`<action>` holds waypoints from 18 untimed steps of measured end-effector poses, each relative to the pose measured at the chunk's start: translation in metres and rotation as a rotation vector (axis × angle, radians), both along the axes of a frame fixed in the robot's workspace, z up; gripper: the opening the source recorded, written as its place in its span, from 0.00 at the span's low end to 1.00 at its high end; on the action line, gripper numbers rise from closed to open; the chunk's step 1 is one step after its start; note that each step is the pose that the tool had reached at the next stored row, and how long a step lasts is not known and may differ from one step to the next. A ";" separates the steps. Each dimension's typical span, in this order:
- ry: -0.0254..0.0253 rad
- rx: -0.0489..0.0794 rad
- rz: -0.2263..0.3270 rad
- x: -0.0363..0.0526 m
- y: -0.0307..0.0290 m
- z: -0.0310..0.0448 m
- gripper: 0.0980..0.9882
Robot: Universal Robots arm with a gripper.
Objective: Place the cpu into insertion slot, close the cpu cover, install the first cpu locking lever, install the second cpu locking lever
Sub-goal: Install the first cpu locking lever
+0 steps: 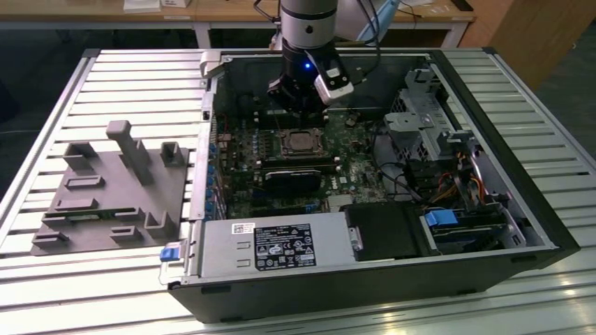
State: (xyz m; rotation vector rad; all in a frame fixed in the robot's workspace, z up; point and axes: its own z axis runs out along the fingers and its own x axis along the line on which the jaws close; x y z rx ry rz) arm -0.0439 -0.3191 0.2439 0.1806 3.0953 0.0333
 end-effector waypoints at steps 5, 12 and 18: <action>0.0001 0.000 0.000 -0.0014 0.0000 0.0001 0.00; -0.0017 0.000 0.000 -0.0162 0.0000 0.0001 0.00; -0.0068 0.000 0.000 -0.0330 0.0000 0.0000 0.00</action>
